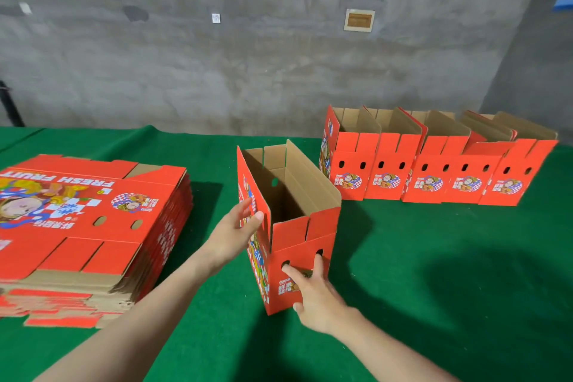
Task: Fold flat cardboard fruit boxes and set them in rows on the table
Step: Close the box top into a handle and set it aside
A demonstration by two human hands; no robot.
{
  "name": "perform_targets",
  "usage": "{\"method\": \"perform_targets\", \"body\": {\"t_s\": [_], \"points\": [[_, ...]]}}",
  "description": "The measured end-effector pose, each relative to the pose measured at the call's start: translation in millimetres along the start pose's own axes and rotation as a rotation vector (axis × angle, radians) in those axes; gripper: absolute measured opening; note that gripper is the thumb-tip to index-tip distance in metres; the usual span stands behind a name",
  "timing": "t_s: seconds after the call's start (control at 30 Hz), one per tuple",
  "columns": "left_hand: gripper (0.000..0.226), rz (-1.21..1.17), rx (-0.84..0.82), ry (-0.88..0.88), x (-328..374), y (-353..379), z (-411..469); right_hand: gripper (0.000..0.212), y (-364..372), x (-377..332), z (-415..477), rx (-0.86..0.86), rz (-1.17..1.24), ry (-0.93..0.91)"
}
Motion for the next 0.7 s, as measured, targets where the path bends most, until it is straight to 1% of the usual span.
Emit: {"method": "perform_targets", "body": {"t_s": [0.13,0.27,0.37,0.43,0.5,0.6,0.7], "points": [[0.057,-0.051,0.021,-0.008,6,4,8,0.079,-5,0,4,-0.057,-0.121,0.02],[0.055,-0.104,0.037,-0.018,14,12,17,0.084,-11,-4,12,-0.108,-0.207,0.041],[0.048,-0.113,0.073,-0.003,16,11,23,0.091,-9,-10,18,-0.101,-0.187,0.039],[0.054,-0.051,0.109,-0.007,12,8,29,0.096,-2,-7,15,-0.077,-0.132,-0.001],[0.061,0.009,0.107,-0.008,6,5,34,0.099,5,1,10,-0.043,-0.107,-0.051],[0.067,0.028,0.076,-0.006,3,5,38,0.094,9,11,7,-0.007,-0.17,-0.076],[0.067,-0.014,0.065,-0.018,3,7,42,0.087,6,10,11,0.034,-0.137,-0.085]]}}
Point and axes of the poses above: each hand's wrist, its own z-axis towards the middle knuckle, its own y-axis out of the palm, x = y × z, the point moved 2 cm from there along z, towards the middle knuckle, and after that the axes turned 11 degrees about z, right-handed, at the moved point
